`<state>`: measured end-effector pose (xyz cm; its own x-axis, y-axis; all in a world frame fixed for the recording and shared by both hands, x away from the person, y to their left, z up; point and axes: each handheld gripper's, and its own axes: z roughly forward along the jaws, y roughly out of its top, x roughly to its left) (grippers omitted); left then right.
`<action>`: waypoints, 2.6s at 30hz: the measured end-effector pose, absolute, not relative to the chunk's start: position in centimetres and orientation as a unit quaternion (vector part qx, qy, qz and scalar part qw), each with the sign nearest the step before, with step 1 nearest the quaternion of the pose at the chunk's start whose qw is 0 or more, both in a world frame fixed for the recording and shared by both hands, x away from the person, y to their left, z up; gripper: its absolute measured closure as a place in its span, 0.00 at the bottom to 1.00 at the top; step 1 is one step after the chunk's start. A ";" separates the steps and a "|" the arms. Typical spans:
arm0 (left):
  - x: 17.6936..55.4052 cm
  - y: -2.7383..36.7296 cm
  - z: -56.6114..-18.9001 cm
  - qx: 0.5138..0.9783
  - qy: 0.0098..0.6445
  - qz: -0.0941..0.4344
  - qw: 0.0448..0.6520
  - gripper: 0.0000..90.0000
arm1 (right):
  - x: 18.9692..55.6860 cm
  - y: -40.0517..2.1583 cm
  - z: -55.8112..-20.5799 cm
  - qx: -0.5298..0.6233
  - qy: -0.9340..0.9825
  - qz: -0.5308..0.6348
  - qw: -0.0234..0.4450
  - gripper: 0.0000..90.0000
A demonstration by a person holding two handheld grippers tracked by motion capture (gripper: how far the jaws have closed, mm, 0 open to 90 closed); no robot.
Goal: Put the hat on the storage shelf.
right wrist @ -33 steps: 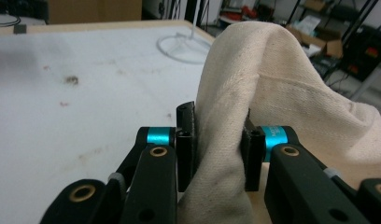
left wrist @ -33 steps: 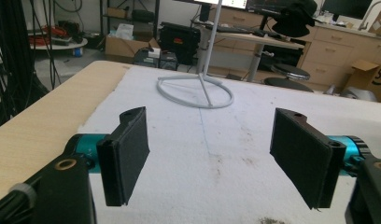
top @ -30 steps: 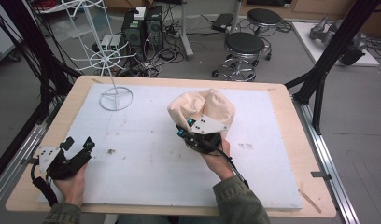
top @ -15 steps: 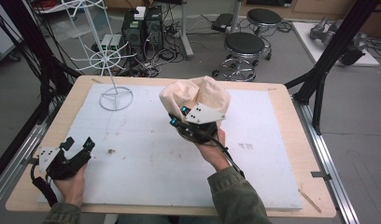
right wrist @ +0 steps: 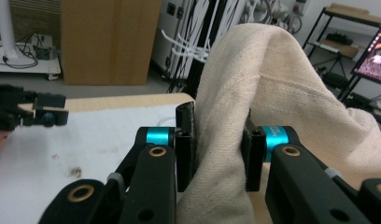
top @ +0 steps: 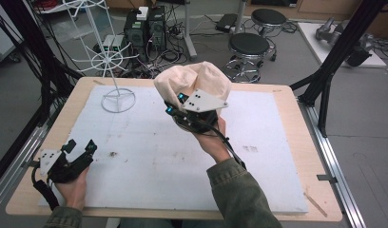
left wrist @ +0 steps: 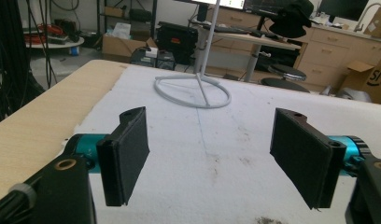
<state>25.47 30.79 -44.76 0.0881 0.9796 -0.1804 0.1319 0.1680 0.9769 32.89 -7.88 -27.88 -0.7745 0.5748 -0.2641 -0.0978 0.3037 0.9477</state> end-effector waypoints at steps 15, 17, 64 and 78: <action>25.4 30.8 -44.7 0.507 0.544 0.398 0.537 0.31 | 33.9 -5.4 -22.3 0.137 0.703 0.644 0.267 0.81; 25.4 30.8 -44.7 0.506 0.545 0.398 0.538 0.31 | 34.0 -5.2 -22.1 0.135 0.703 0.645 0.267 0.81; 25.5 31.0 -44.7 0.497 0.547 0.405 0.538 0.31 | 36.9 5.1 -11.5 0.049 0.673 0.666 0.318 0.81; 25.4 31.0 -44.7 0.499 0.545 0.406 0.538 0.31 | 37.8 7.6 -13.9 0.033 0.679 0.672 0.294 0.80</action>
